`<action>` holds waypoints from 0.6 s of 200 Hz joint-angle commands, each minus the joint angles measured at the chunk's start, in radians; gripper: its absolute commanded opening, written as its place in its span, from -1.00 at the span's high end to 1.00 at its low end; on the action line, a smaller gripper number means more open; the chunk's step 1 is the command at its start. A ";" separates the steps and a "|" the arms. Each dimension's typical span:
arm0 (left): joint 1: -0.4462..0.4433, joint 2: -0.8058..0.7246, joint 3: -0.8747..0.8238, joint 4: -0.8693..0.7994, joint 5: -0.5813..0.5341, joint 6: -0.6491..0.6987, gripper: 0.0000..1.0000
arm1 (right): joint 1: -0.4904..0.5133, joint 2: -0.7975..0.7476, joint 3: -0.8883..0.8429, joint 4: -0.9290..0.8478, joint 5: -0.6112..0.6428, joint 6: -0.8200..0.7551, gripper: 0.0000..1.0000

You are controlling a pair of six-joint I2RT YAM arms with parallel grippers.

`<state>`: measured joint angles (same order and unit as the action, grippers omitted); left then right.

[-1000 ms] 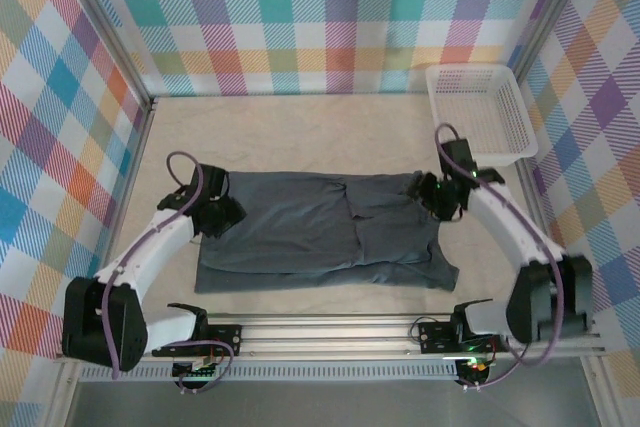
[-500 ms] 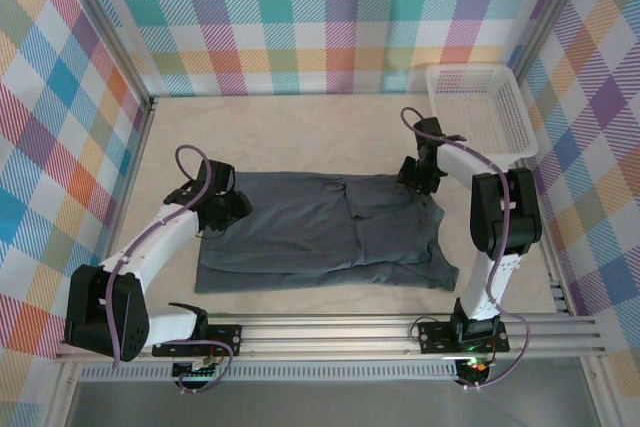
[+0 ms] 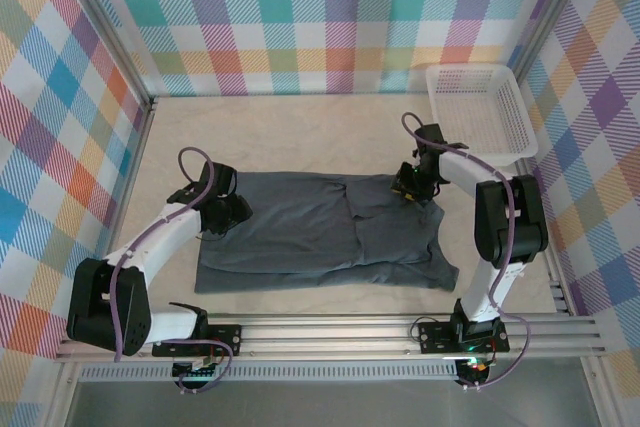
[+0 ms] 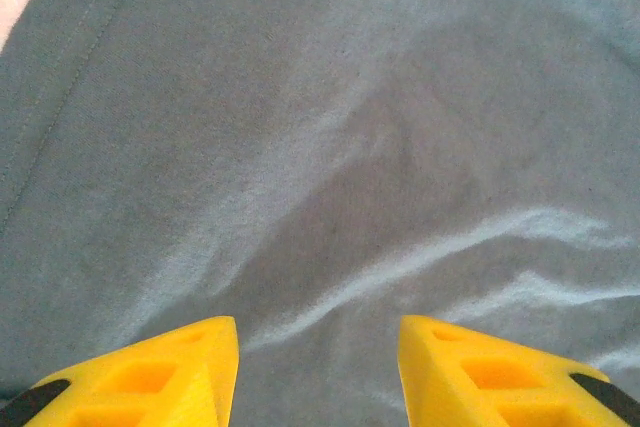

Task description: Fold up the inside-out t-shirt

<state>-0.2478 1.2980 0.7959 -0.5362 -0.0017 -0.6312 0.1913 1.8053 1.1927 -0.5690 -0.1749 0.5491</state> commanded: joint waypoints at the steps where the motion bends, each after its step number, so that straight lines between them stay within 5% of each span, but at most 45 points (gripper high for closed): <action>1: -0.013 -0.007 -0.013 -0.020 -0.023 0.012 0.08 | 0.008 -0.037 0.057 -0.011 -0.075 0.081 0.86; 25: -0.015 0.011 -0.010 -0.012 -0.023 0.009 0.08 | 0.007 0.000 0.151 0.041 -0.173 0.259 1.00; 55: -0.016 0.038 0.013 -0.003 -0.010 0.010 0.08 | -0.003 0.188 0.413 0.037 -0.118 0.442 1.00; 91: -0.018 0.038 0.035 -0.003 -0.007 0.028 0.07 | -0.077 0.440 0.838 -0.138 -0.107 0.439 -0.02; 120: -0.018 0.022 0.026 -0.004 -0.002 0.040 0.07 | -0.086 0.412 0.906 -0.265 -0.107 0.257 -0.18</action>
<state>-0.2497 1.3361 0.8051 -0.5392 -0.0082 -0.6186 0.1169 2.2768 2.0621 -0.6582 -0.2878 0.9245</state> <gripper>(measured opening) 0.464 0.583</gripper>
